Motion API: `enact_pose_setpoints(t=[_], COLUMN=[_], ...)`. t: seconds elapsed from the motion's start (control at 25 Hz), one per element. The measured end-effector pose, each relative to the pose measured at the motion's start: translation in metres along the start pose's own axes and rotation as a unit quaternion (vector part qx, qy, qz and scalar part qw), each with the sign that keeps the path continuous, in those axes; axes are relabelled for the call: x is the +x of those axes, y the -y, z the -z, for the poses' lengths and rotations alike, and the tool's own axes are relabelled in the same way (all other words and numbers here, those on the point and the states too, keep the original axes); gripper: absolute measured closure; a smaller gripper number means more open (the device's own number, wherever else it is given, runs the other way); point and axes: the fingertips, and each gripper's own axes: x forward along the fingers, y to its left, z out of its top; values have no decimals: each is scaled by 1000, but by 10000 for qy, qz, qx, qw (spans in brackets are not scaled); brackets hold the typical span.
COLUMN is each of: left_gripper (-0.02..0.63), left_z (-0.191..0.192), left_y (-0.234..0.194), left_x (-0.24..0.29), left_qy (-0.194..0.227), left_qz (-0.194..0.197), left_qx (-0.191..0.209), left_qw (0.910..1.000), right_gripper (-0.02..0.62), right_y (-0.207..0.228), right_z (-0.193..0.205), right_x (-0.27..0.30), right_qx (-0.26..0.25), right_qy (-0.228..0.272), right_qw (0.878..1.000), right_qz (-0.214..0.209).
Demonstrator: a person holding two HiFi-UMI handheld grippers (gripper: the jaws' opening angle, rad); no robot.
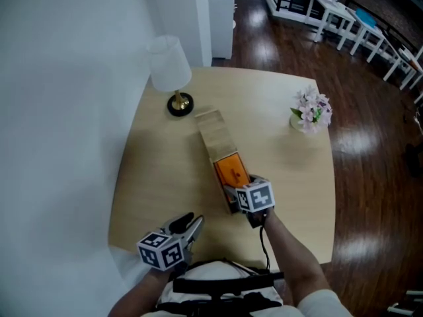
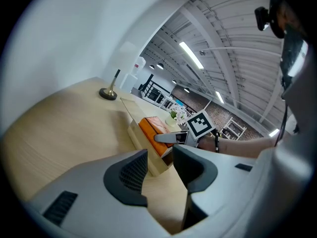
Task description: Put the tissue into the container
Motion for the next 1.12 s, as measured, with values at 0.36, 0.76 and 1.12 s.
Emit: enact_pose_setpoints(t=[0.36,0.76,1.12], left_gripper=[440,442,565], left_z=[-4,-6,-17], left_y=[2,12,47], left_x=[2,2,-8], left_qy=[47,77,269], left_qz=[69,199,790], left_qx=[-46,8,356], left_qw=[10000,9998,9959], right_gripper=[187,160,356], right_y=[-5,-3,-22], right_z=[-2,-11,-20], right_x=[11,-7,-88], right_qx=[-339,-306,-278], right_qy=[16,290,997], right_qw=[9990,9987,9946], right_qz=[298,282,42])
